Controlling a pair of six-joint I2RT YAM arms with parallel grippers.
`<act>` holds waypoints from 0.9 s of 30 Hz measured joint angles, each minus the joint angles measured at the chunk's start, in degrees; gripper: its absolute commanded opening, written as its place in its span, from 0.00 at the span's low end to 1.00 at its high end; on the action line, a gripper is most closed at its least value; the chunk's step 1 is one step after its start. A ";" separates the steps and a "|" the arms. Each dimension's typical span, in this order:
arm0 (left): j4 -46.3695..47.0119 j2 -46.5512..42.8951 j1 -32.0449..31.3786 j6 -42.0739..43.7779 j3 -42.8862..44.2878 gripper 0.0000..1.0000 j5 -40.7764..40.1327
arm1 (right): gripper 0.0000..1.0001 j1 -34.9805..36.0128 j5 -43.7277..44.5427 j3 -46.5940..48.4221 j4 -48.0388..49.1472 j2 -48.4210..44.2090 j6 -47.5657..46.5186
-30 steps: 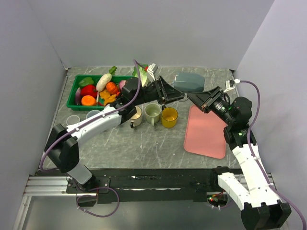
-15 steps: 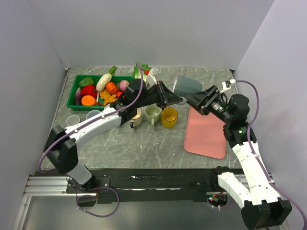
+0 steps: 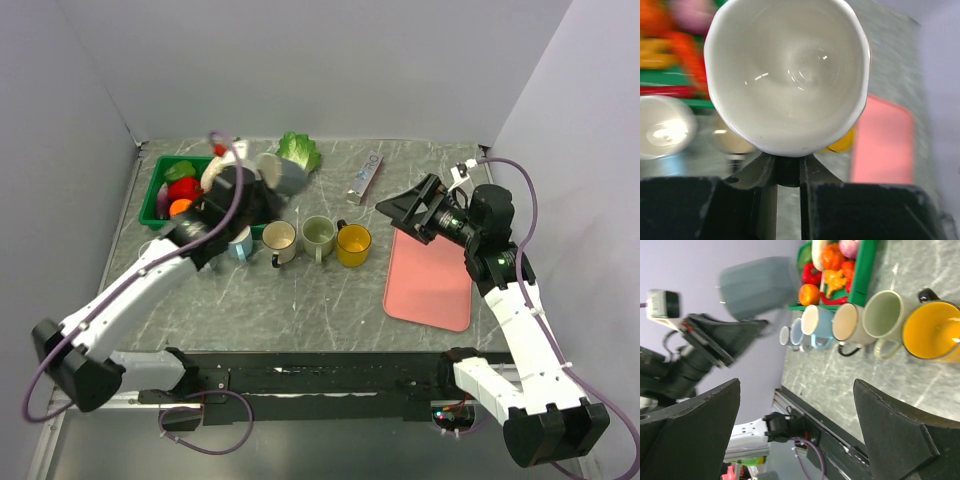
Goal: Turn the mug right side up
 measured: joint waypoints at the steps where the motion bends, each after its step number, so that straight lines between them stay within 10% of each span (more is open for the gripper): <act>1: -2.40 -1.40 1.64 0.92 -0.04 0.01 -2.19 | 1.00 0.00 0.13 0.00 -0.59 0.09 -0.59; 10: -14.91 -9.70 24.90 5.62 -2.73 0.01 -18.84 | 1.00 -1.27 -0.13 0.00 -3.21 4.63 -2.40; 27: -16.59 -11.78 52.89 9.05 -23.61 0.01 -17.92 | 1.00 -3.89 -1.75 6.67 -9.09 14.51 -6.56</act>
